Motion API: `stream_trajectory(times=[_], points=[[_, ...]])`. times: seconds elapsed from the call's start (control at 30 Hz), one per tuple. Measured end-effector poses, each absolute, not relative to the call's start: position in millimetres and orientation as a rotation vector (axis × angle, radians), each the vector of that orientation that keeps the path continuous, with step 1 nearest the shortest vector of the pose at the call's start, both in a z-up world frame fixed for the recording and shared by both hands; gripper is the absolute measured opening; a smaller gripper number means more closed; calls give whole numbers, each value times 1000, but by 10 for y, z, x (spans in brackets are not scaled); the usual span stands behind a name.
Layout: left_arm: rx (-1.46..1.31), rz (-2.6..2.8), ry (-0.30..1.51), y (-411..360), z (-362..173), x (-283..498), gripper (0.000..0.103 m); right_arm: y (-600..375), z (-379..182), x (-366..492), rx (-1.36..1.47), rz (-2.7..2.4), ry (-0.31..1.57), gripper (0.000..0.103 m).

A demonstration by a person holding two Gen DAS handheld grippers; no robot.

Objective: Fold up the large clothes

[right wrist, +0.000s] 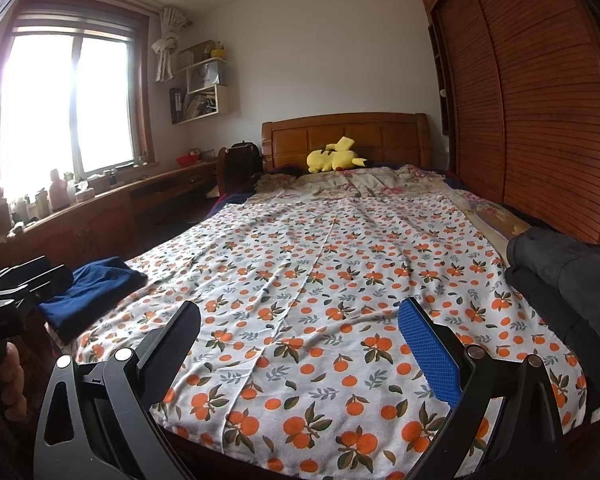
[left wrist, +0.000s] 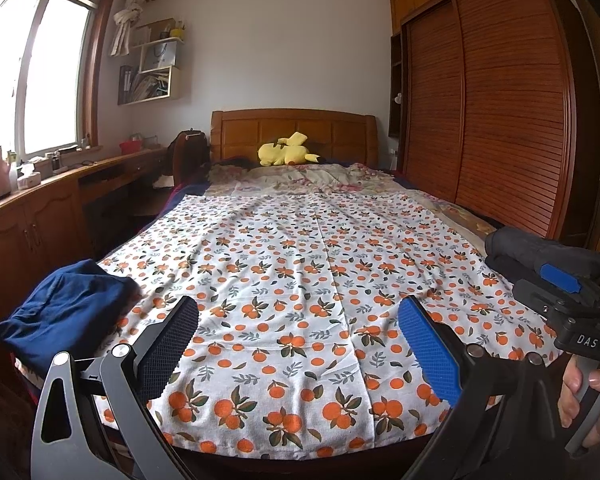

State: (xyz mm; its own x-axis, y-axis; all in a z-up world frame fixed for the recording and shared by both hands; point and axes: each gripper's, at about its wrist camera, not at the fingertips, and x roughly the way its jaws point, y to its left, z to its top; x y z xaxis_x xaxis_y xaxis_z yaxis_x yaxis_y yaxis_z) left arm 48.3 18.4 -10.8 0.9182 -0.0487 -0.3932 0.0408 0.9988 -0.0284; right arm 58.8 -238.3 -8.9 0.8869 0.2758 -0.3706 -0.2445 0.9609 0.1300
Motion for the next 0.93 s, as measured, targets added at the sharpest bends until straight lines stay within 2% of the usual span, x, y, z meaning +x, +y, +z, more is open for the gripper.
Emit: stream_trajectory(times=[0.93], points=[[-17,-42,402,186,-94,473,100,-2393,-67,581,88,266,389,96]])
